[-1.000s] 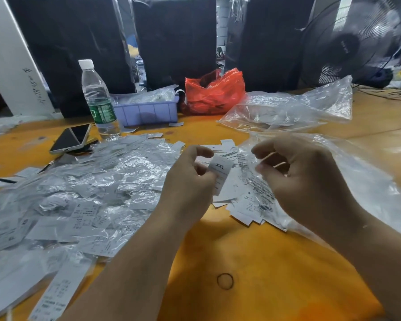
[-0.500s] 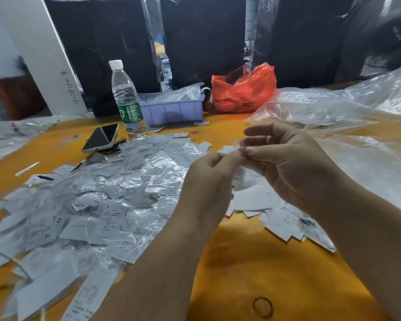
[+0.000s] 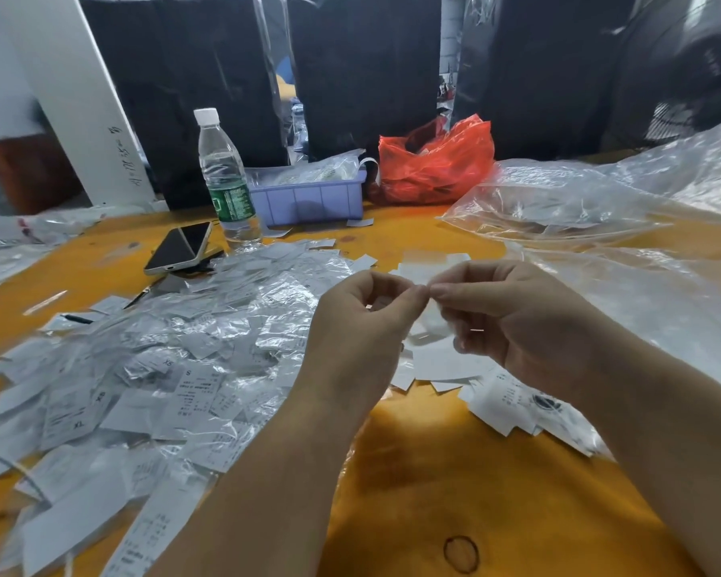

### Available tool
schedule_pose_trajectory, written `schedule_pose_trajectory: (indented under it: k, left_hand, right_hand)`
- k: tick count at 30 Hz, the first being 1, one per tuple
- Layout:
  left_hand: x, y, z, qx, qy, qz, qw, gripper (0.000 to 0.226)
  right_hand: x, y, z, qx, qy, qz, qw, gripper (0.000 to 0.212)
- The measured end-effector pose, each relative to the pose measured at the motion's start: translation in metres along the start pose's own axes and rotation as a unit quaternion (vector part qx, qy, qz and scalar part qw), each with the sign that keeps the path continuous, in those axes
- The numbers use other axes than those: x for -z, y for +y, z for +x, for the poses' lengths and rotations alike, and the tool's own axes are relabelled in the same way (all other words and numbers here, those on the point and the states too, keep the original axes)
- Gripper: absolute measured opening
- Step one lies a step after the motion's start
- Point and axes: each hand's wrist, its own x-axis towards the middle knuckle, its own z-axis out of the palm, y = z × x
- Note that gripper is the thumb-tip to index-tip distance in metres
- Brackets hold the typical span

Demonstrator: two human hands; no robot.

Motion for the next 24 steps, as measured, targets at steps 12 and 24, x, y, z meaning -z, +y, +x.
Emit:
schedule_pose_trajectory:
  k: [12, 24]
  left_hand:
    - [-0.001, 0.000, 0.001, 0.034, -0.009, -0.018, 0.999, 0.023]
    - [-0.003, 0.002, -0.001, 0.030, -0.049, 0.013, 0.998, 0.021]
  right_hand:
    - [0.006, 0.001, 0.005, 0.020, 0.087, 0.121, 0.989, 0.014]
    - [0.012, 0.004, 0.008, 0.051, 0.136, 0.128, 0.981, 0.014]
